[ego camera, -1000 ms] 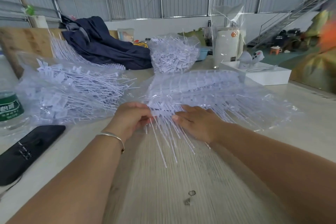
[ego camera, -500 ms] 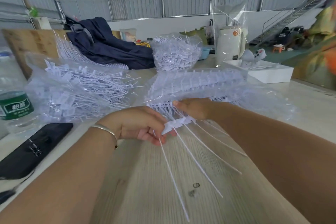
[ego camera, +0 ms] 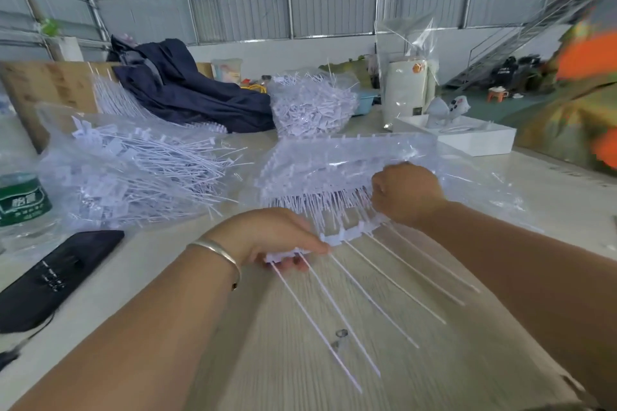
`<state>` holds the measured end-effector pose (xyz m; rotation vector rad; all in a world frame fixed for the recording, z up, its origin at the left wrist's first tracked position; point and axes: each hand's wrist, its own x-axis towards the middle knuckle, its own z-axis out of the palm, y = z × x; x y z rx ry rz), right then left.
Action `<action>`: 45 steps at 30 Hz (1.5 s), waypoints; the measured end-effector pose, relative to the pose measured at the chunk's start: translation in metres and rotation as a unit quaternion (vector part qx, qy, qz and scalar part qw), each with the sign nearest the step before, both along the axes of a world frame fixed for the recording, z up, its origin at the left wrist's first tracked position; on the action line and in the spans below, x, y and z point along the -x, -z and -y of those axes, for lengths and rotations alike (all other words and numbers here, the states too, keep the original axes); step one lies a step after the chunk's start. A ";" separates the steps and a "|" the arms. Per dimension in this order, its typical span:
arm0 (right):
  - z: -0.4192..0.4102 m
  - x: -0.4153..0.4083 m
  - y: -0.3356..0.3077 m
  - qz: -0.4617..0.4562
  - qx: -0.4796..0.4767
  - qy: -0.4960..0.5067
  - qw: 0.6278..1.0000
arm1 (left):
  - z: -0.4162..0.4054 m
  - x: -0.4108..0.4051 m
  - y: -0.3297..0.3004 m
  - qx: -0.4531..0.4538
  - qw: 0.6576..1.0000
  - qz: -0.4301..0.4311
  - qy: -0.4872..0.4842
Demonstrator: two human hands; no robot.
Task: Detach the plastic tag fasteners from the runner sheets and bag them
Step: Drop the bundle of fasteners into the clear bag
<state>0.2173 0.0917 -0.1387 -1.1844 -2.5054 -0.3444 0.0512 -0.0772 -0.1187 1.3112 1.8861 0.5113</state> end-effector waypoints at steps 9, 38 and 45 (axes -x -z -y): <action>-0.021 -0.026 0.020 0.022 0.284 -0.001 0.959 | 0.004 -0.004 -0.010 0.020 0.999 -0.015 0.035; 0.066 -0.028 -0.075 0.003 0.146 -0.180 0.973 | 0.026 0.016 -0.028 -0.176 0.982 -0.042 0.049; 0.055 -0.020 -0.083 0.119 -0.137 -0.045 0.982 | 0.007 0.025 -0.011 -0.240 0.969 -0.039 -0.041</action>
